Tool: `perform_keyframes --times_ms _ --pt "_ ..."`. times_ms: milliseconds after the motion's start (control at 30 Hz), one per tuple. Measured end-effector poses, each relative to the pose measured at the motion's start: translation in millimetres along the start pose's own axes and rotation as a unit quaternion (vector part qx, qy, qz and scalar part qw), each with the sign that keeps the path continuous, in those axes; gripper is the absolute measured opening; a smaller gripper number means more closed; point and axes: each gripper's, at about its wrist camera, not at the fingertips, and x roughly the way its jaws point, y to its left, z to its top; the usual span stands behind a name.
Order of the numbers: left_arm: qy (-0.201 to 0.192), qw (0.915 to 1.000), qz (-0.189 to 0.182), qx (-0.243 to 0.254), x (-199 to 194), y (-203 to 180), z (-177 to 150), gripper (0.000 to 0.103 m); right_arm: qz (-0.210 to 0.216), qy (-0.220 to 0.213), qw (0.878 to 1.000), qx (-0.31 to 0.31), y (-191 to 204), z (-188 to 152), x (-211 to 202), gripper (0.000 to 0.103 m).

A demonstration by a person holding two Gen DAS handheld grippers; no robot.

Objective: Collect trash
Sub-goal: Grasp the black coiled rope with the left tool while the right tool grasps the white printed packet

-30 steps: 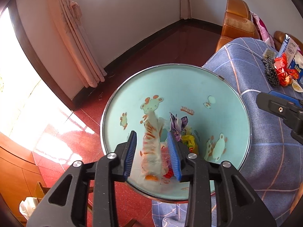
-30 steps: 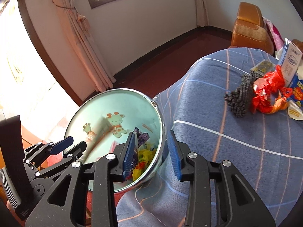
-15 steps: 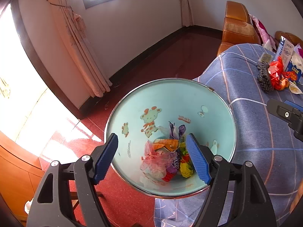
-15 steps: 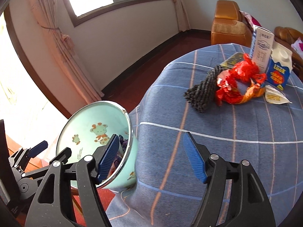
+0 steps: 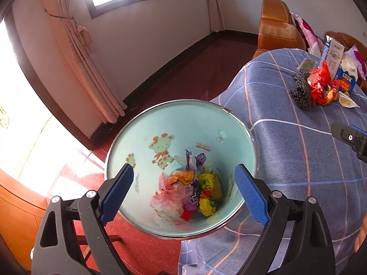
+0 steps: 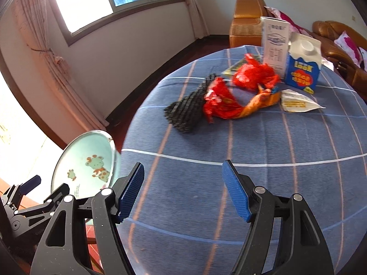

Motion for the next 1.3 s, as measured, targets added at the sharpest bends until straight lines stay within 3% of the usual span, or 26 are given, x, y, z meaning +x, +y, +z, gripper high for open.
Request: perform_keyframes --times_ms 467,633,767,1000,1267,1300 --pt "-0.005 0.9962 -0.057 0.066 7.9 -70.2 21.2 0.087 -0.076 -0.007 0.996 0.036 -104.8 7.0 -9.0 0.070" --pt "-0.012 0.9936 -0.081 0.078 14.3 -94.7 40.8 0.076 -0.097 -0.008 0.995 0.034 -141.6 18.2 -8.4 0.070" --pt "-0.014 0.9917 -0.091 0.091 23.7 -113.8 58.8 0.073 -0.092 -0.004 0.995 0.033 -167.0 32.8 -3.4 0.070" --pt "-0.022 0.9887 -0.111 0.098 39.5 -142.0 91.8 0.074 -0.068 0.023 0.996 -0.056 -180.7 68.1 22.6 0.070" --pt "-0.020 0.9842 -0.127 0.122 62.1 -168.9 109.8 0.073 -0.026 0.063 0.984 -0.164 -176.0 90.6 61.8 0.070" --pt "-0.020 0.9837 -0.128 0.125 64.4 -171.1 110.4 0.067 -0.022 0.069 0.982 -0.174 -176.8 91.1 67.9 0.070"
